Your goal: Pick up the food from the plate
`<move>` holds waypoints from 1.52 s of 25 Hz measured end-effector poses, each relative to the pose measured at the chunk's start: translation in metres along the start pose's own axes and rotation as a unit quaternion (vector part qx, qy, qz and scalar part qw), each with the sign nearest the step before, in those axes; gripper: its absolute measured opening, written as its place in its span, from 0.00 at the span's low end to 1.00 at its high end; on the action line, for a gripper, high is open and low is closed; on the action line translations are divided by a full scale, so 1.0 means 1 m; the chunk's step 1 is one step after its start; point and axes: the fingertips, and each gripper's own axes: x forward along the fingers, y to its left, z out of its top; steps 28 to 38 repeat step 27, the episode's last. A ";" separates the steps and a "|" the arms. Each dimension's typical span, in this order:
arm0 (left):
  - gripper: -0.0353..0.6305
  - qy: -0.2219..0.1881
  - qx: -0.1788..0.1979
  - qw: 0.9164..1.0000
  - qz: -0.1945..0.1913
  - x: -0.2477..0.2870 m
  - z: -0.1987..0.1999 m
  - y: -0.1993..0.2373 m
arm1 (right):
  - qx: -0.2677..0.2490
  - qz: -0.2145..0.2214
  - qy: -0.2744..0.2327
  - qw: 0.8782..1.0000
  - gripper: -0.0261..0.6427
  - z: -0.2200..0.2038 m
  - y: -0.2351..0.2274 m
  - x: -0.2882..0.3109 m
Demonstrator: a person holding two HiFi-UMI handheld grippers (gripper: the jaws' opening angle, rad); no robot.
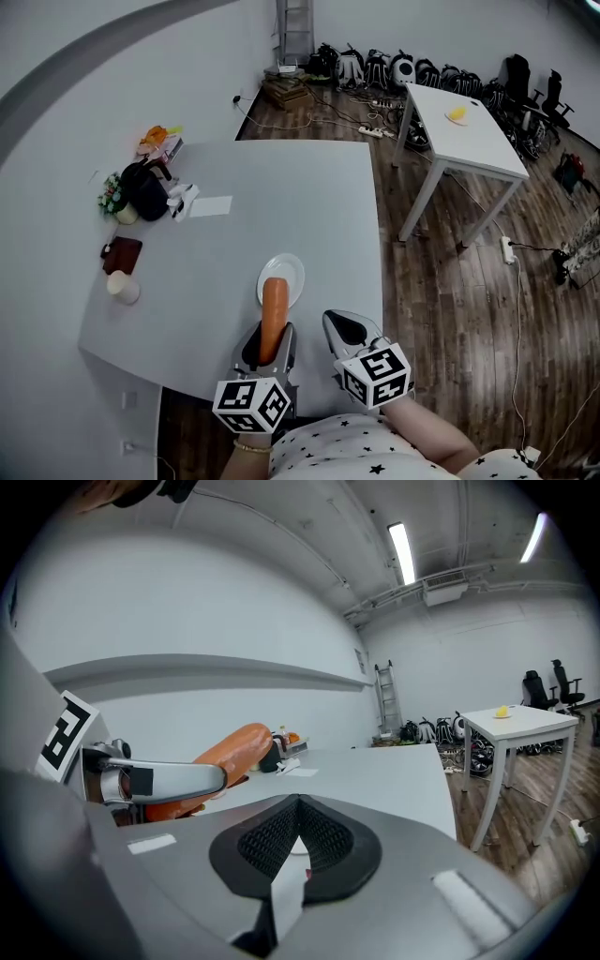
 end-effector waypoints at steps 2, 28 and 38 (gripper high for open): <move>0.36 -0.003 -0.001 1.000 0.001 0.000 0.001 0.001 | -0.006 -0.004 0.000 1.000 0.04 0.001 0.001 -0.001; 0.36 -0.002 0.006 1.000 -0.008 0.004 0.002 0.000 | -0.015 -0.009 -0.010 1.000 0.04 0.006 0.004 -0.001; 0.36 -0.002 0.006 1.000 -0.008 0.004 0.002 0.000 | -0.015 -0.009 -0.010 1.000 0.04 0.006 0.004 -0.001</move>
